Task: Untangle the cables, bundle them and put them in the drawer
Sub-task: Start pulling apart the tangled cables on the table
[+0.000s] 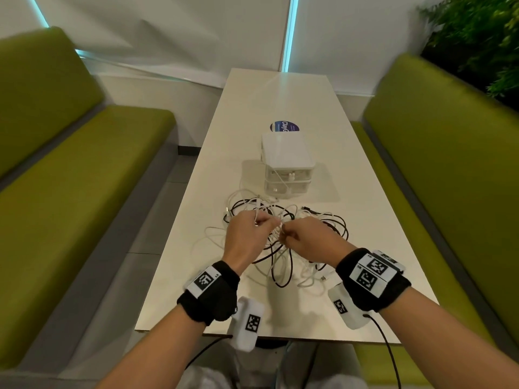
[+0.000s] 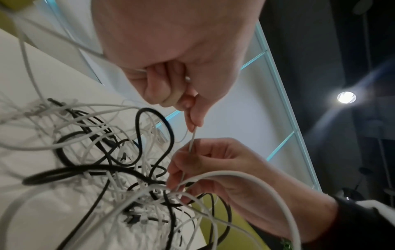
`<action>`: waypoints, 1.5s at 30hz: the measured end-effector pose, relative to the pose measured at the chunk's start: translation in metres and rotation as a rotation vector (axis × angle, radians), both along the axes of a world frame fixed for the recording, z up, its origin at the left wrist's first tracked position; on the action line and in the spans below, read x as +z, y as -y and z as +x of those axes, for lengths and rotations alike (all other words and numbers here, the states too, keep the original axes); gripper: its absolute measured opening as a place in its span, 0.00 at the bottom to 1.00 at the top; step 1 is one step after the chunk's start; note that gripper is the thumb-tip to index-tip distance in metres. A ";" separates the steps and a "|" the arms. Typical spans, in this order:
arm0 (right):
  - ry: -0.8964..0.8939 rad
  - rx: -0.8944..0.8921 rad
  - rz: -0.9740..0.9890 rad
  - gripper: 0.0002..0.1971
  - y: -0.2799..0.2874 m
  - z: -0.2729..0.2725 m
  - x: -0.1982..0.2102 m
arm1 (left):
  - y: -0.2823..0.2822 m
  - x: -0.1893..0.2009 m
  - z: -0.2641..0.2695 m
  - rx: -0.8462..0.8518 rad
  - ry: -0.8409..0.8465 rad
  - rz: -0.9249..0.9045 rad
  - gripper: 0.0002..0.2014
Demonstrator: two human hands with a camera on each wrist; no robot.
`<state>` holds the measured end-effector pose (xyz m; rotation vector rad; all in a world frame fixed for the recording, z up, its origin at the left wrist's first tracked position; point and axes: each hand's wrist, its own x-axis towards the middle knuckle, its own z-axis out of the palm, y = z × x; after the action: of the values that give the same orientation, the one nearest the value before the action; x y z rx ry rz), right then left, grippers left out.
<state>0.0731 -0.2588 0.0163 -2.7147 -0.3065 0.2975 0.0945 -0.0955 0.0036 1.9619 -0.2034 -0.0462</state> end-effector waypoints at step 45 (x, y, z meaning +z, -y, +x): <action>0.150 -0.088 0.036 0.37 -0.001 -0.009 -0.010 | -0.010 0.004 0.010 0.191 -0.057 -0.015 0.13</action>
<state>0.0644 -0.2575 0.0062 -2.7107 -0.2306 0.0624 0.1040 -0.0851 0.0081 1.9538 0.0211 0.0243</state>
